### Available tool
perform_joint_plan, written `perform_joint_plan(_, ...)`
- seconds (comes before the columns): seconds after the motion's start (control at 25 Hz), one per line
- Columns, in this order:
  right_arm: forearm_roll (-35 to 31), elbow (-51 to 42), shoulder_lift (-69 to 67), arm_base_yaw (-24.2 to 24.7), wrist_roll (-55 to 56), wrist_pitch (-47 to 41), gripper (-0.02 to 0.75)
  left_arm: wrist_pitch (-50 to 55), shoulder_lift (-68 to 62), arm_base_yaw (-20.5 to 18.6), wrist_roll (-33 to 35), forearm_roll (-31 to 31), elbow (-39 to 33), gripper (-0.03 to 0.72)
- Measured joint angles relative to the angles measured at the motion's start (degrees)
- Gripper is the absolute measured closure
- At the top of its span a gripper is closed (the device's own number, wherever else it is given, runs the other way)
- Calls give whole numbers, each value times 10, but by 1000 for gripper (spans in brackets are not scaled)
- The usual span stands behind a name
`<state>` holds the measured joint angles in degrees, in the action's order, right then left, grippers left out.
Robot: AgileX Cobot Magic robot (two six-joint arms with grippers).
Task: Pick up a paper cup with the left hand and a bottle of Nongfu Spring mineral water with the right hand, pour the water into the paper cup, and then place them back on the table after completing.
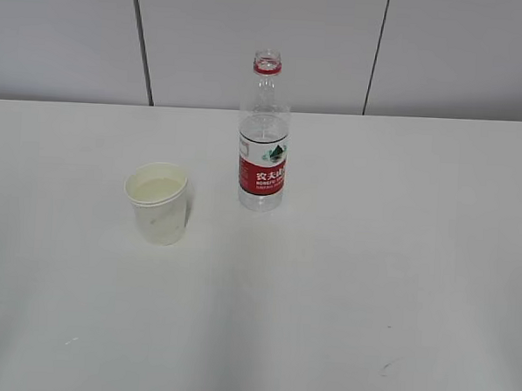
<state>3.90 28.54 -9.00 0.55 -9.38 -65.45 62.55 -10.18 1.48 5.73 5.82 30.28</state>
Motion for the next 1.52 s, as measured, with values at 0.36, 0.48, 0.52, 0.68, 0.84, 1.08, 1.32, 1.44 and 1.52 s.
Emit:
perform_joint_plan(0.36,1,0,100,0,18,-1,150,8,103,0,0,3,1,135)
perform_joint_plan(0.48,2,0,100,0,22,-1,150,8,103,0,0,3,1,135)
perform_joint_plan(0.52,2,0,100,0,22,-1,150,8,103,0,0,3,1,135)
perform_joint_plan(0.68,8,0,100,0,32,-1,150,8,103,0,0,3,1,135)
perform_joint_plan(0.84,27,0,100,0,61,-1,150,8,103,0,0,3,1,135)
perform_joint_plan(1.08,33,0,100,0,77,0,150,8,103,0,-21,7,1,135)
perform_joint_plan(1.32,33,0,100,0,77,0,150,8,103,0,-54,7,1,135)
perform_joint_plan(1.44,33,0,100,0,78,0,150,8,103,0,-57,7,1,135)
perform_joint_plan(1.52,33,0,100,0,78,0,150,8,103,0,-57,7,1,135)
